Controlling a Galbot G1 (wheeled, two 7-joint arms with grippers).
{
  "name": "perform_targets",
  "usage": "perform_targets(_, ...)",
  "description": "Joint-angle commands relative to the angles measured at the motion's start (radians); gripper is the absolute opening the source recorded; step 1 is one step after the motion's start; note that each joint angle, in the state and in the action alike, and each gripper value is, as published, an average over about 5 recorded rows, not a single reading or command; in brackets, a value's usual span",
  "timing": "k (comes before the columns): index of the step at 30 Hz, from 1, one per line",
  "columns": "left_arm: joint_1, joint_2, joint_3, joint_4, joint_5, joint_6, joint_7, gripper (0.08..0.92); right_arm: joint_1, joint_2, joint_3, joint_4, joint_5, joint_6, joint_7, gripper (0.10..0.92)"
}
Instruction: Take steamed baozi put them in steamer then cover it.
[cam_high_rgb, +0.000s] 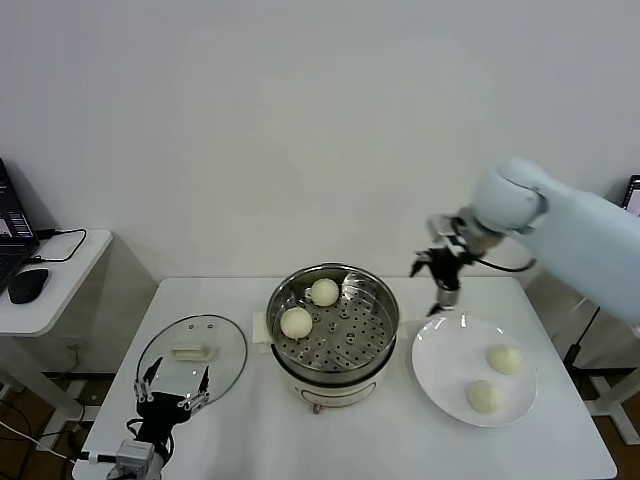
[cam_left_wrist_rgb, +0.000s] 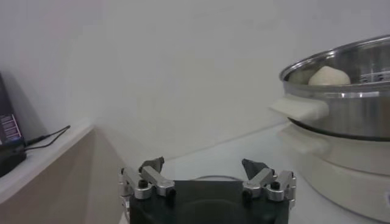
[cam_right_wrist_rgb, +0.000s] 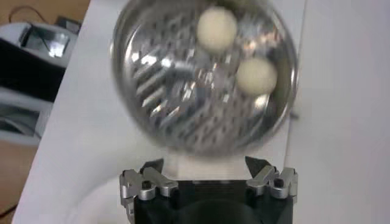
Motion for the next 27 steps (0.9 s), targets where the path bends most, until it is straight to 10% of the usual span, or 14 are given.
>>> perform_targets(1, 0.009, -0.007, 0.005, -0.002, 0.007, 0.0, 0.0, 0.823, -0.356, -0.195, 0.207, 0.091, -0.187, 0.067, -0.004, 0.823)
perform_targets(27, 0.009, -0.007, 0.02, 0.039, 0.027, -0.003, -0.003, 0.823, -0.7, -0.135, 0.368, 0.018, -0.34, 0.078, 0.043, 0.823)
